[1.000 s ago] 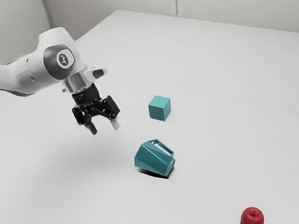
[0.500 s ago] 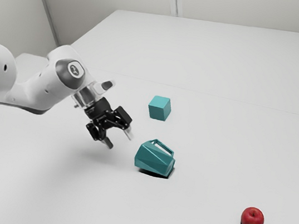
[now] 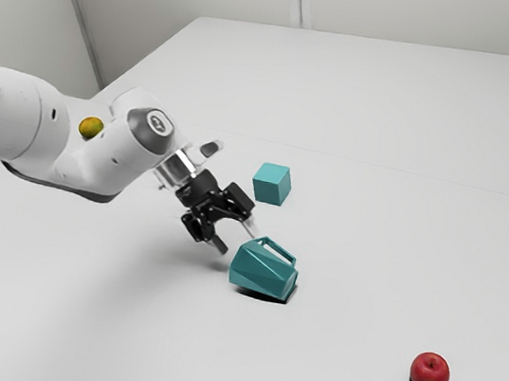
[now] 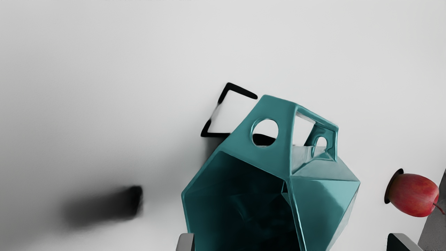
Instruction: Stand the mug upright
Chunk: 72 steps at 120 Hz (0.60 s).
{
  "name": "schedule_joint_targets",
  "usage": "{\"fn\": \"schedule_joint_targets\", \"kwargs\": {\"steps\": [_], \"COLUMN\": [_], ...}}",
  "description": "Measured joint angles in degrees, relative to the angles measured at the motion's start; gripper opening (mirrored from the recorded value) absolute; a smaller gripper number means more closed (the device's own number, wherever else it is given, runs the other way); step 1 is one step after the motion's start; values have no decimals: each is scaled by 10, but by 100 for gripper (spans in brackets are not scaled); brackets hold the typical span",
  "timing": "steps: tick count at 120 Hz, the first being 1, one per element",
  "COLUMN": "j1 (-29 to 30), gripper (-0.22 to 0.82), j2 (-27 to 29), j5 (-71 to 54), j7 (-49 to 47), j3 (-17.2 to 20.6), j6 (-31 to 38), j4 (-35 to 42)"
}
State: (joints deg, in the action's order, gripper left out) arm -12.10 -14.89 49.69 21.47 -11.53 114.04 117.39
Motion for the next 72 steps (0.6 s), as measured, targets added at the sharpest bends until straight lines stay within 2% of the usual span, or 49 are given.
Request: {"fn": "schedule_joint_targets", "kwargs": {"steps": [55, 64, 72], "j1": [-24, -25, -25], "gripper": [60, 53, 42], "j2": [-17, -18, -18], "j5": [62, 67, 69], "j7": [32, 35, 38], "j3": [3, 3, 2], "j6": [-13, -14, -14], "j4": [5, 5, 5]}}
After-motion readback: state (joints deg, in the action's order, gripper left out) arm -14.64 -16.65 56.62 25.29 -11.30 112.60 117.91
